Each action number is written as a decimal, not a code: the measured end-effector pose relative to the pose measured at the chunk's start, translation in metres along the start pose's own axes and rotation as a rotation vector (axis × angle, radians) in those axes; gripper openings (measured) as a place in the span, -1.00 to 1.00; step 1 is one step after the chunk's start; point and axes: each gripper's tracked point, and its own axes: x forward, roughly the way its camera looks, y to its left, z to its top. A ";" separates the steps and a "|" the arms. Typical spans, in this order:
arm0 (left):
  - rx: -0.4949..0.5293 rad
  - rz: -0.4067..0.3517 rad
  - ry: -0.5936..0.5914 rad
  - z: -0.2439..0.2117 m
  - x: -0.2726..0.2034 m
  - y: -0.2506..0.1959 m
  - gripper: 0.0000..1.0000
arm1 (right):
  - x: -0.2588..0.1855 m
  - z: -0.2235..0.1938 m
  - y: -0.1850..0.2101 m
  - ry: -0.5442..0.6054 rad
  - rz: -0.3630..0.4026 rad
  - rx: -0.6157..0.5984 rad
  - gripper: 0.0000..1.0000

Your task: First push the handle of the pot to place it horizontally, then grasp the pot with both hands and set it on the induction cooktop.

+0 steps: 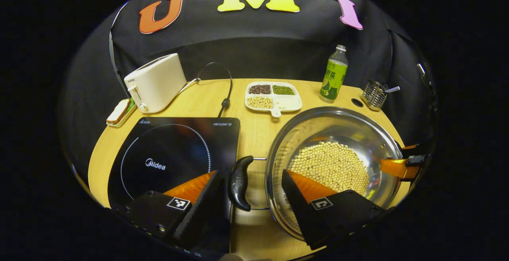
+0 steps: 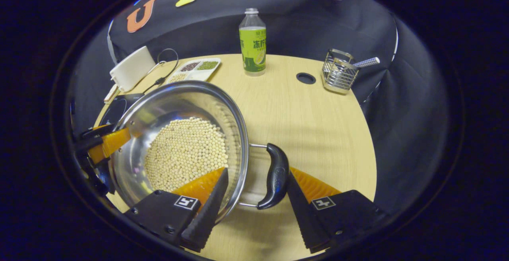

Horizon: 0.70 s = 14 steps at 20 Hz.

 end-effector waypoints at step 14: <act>-0.007 0.053 0.062 -0.002 0.002 0.004 0.38 | 0.000 -0.002 0.001 0.051 -0.007 0.074 0.19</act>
